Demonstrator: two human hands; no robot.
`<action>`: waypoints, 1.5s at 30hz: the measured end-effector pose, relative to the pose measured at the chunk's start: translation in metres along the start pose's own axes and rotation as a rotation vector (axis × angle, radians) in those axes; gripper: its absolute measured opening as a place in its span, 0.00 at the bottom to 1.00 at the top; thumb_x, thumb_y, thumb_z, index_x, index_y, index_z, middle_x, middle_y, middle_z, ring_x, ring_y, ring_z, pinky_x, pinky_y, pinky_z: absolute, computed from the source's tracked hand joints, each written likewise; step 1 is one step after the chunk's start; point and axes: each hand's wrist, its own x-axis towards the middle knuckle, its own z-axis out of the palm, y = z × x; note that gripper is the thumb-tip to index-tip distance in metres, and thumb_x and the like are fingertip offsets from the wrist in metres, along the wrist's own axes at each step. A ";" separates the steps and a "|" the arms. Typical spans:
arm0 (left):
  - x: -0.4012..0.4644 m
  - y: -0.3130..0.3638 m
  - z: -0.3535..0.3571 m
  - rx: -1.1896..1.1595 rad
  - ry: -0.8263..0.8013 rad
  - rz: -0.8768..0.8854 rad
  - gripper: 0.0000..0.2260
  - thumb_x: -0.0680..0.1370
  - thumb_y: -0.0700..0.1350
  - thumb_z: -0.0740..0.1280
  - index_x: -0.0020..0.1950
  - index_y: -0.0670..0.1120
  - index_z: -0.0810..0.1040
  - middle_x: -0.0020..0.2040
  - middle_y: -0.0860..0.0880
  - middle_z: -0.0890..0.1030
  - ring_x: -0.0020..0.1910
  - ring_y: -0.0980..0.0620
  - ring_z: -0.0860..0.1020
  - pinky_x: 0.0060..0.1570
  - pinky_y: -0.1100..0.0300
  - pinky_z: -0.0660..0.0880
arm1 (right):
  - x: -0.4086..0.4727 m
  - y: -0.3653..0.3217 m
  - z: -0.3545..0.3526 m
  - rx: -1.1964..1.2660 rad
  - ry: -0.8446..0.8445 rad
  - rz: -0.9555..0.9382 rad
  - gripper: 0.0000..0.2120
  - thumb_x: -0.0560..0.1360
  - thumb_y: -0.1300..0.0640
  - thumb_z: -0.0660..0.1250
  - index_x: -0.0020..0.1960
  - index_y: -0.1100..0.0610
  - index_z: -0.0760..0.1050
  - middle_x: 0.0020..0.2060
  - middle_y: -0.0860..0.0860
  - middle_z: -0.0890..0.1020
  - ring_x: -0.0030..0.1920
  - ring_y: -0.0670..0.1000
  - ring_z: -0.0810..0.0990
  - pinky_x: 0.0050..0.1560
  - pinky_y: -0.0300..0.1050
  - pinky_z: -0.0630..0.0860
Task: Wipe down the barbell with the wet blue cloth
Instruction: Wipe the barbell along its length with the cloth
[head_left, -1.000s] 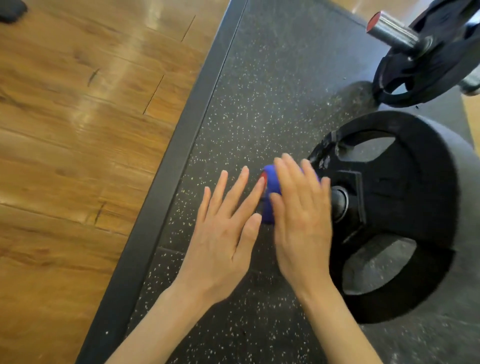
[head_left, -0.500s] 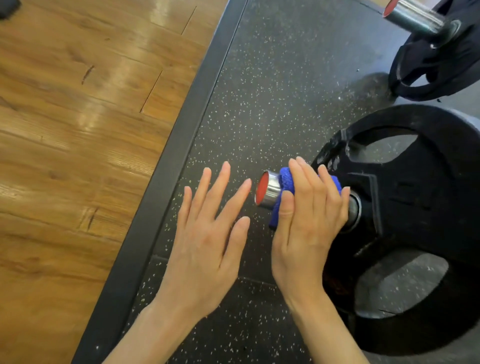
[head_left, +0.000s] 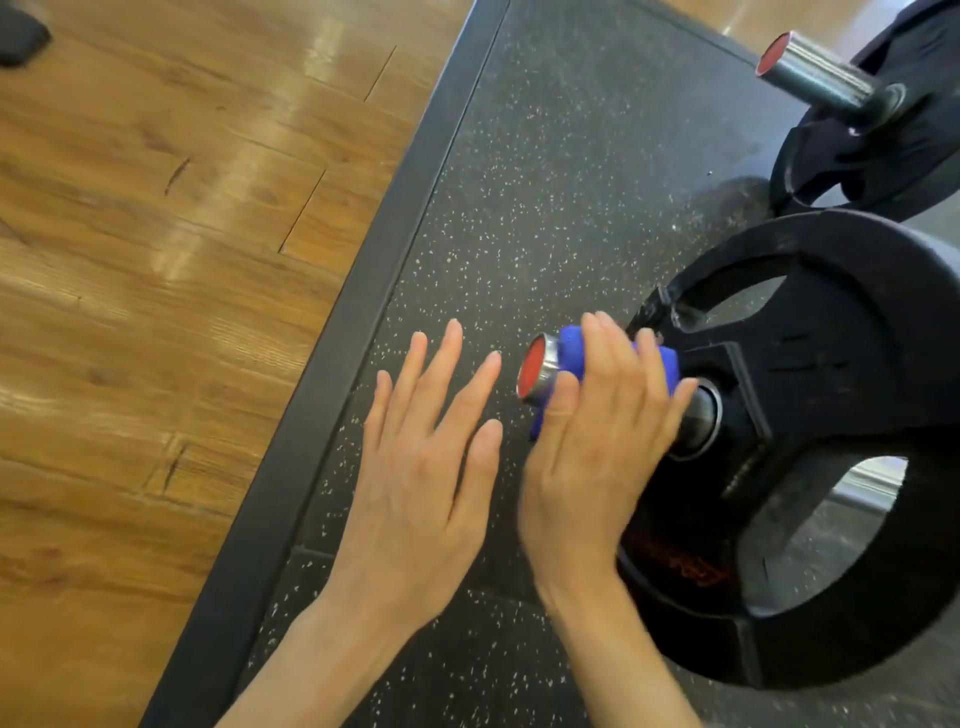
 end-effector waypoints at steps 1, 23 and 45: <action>0.002 0.000 0.002 -0.012 0.011 -0.008 0.23 0.86 0.53 0.48 0.80 0.51 0.65 0.83 0.53 0.55 0.82 0.56 0.47 0.79 0.56 0.42 | -0.003 -0.005 0.003 -0.023 -0.012 -0.052 0.21 0.86 0.53 0.49 0.76 0.57 0.66 0.74 0.52 0.71 0.78 0.56 0.62 0.80 0.55 0.46; -0.032 0.009 -0.003 -0.041 -0.050 -0.007 0.24 0.87 0.56 0.45 0.81 0.52 0.63 0.83 0.54 0.54 0.82 0.53 0.46 0.79 0.52 0.43 | 0.008 -0.008 -0.043 0.072 -0.369 0.054 0.19 0.84 0.49 0.47 0.53 0.47 0.77 0.48 0.40 0.79 0.59 0.47 0.76 0.77 0.57 0.55; -0.112 0.012 -0.030 0.019 -0.157 0.098 0.24 0.87 0.57 0.47 0.77 0.51 0.70 0.82 0.53 0.59 0.83 0.47 0.49 0.79 0.48 0.46 | -0.082 -0.021 -0.085 0.157 -0.357 0.118 0.17 0.85 0.50 0.51 0.63 0.49 0.76 0.60 0.39 0.77 0.70 0.49 0.72 0.79 0.49 0.50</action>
